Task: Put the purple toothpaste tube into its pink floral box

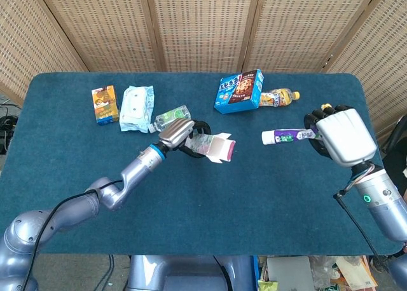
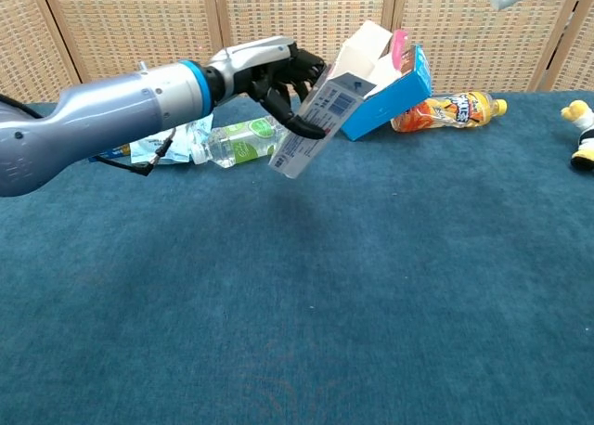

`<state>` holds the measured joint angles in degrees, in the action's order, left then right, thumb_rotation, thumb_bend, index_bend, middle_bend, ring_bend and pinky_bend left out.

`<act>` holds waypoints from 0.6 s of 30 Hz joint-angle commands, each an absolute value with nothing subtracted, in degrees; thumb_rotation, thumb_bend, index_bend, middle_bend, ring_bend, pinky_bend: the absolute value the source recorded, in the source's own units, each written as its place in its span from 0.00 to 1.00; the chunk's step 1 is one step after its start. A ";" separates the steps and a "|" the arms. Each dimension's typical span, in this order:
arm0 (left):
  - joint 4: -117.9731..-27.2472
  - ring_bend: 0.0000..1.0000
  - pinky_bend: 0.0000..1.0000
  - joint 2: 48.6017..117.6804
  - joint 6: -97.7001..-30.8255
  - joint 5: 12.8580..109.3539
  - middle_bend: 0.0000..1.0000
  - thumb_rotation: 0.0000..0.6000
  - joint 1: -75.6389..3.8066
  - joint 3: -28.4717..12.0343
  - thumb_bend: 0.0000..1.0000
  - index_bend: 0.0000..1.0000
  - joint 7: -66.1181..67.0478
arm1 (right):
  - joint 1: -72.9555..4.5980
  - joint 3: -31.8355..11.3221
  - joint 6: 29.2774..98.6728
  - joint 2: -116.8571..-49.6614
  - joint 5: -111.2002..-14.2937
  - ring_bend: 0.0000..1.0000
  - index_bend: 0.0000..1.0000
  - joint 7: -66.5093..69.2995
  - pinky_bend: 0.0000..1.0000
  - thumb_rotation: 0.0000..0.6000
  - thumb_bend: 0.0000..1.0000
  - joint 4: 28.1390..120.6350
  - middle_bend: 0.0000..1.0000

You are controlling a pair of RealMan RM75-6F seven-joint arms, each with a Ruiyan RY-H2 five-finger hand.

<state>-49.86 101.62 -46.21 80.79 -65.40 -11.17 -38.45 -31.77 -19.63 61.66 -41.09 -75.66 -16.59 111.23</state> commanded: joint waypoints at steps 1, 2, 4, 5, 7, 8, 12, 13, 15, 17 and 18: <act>-49.87 0.51 0.53 102.55 -44.48 79.31 0.47 1.00 -66.83 -12.79 0.24 0.59 -36.88 | -33.35 -19.98 60.26 -40.79 -74.76 0.54 0.67 -18.63 0.53 1.00 0.68 112.53 0.67; -49.78 0.51 0.53 102.80 -44.04 78.97 0.47 1.00 -67.16 -13.16 0.24 0.59 -36.53 | -33.77 -19.87 59.73 -40.73 -74.59 0.54 0.67 -19.39 0.53 1.00 0.68 112.84 0.67; -49.73 0.51 0.53 103.20 -43.54 78.40 0.47 1.00 -67.64 -13.84 0.24 0.59 -35.83 | -34.61 -19.73 58.95 -40.69 -74.10 0.54 0.67 -20.91 0.53 1.00 0.68 113.44 0.67; -49.66 0.51 0.53 103.40 -43.38 78.20 0.47 1.00 -67.83 -14.10 0.24 0.59 -35.54 | -35.00 -19.79 58.73 -40.66 -73.90 0.54 0.67 -21.46 0.53 1.00 0.68 113.70 0.67; -49.68 0.51 0.53 103.59 -42.87 77.85 0.47 1.00 -68.10 -14.43 0.24 0.59 -35.28 | -35.54 -19.99 58.66 -40.63 -73.46 0.54 0.67 -22.12 0.53 1.00 0.68 114.08 0.67; -49.73 0.51 0.53 103.67 -42.34 77.57 0.47 1.00 -68.34 -14.68 0.24 0.59 -35.20 | -35.94 -20.23 58.75 -40.56 -73.16 0.54 0.67 -22.58 0.53 1.00 0.68 114.47 0.67; -49.36 0.51 0.53 104.33 -41.40 76.84 0.47 1.00 -69.04 -15.45 0.24 0.59 -34.30 | -37.11 -20.67 58.49 -39.84 -72.21 0.54 0.67 -24.30 0.53 1.00 0.68 116.16 0.67; -49.35 0.51 0.53 104.45 -41.23 76.70 0.47 1.00 -69.16 -15.61 0.24 0.59 -34.15 | -37.35 -20.65 58.39 -39.69 -72.05 0.54 0.67 -24.87 0.53 1.00 0.68 116.47 0.67; -49.41 0.51 0.53 104.63 -41.04 76.59 0.47 1.00 -69.40 -15.82 0.24 0.59 -33.83 | -37.78 -20.65 58.17 -39.49 -71.70 0.54 0.67 -25.73 0.53 1.00 0.68 117.07 0.67; -49.80 0.51 0.53 104.82 -41.08 76.36 0.47 1.00 -69.63 -16.26 0.24 0.59 -33.47 | -38.42 -20.51 57.71 -39.42 -71.04 0.54 0.67 -26.96 0.53 1.00 0.68 117.72 0.67; -50.03 0.51 0.53 104.82 -41.06 76.22 0.47 1.00 -69.70 -16.43 0.24 0.59 -33.11 | -38.80 -20.29 57.36 -39.54 -70.67 0.54 0.67 -27.85 0.53 1.00 0.68 118.01 0.67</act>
